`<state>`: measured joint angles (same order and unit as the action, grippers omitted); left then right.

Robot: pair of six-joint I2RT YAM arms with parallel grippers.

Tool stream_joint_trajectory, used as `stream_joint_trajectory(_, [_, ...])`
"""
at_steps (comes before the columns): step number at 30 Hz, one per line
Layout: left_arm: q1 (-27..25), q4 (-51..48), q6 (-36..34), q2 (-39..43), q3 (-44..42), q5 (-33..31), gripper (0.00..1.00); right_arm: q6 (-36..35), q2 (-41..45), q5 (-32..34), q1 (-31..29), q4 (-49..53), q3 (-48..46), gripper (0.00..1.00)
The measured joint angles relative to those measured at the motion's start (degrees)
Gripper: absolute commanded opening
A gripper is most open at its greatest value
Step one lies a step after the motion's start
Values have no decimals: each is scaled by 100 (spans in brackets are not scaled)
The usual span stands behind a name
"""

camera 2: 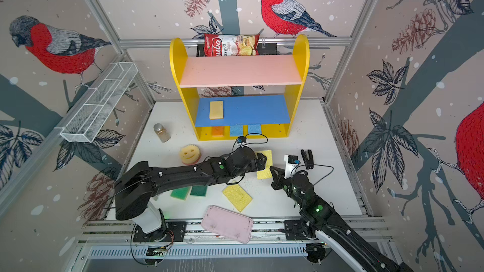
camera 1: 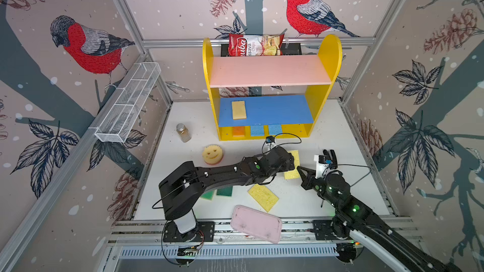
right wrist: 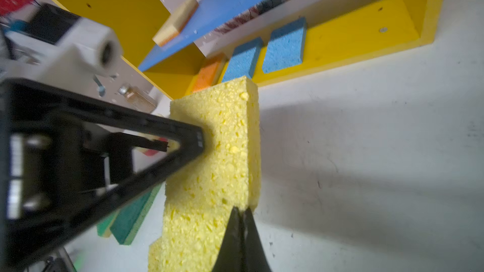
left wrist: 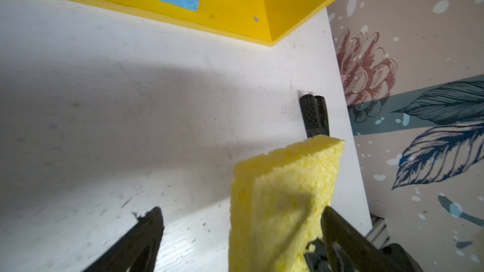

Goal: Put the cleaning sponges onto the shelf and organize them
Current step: 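Grasp a bright yellow sponge with the right gripper and lift it upright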

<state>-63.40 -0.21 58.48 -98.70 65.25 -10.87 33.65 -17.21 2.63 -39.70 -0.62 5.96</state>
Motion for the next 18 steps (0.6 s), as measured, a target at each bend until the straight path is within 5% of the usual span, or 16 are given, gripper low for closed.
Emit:
stream_joint_trajectory(3, [0, 352, 0, -162, 7, 229, 82, 92, 369, -66, 85, 122, -72, 0])
stream_joint_trajectory(7, [0, 872, 22, -151, -195, 507, 32, 98, 138, -212, 164, 125, -79, 0])
stream_joint_trajectory(10, [22, 940, 24, -105, -236, 538, 11, 118, -221, -291, 221, 114, -79, 8])
stream_joint_trajectory(15, [212, 1178, 81, -96, -275, 774, 0, 118, -417, -319, 236, 48, -87, 52])
stream_joint_trajectory(18, [393, 1399, 127, -90, -398, 831, 0, 120, -363, -304, 251, 37, -151, 63])
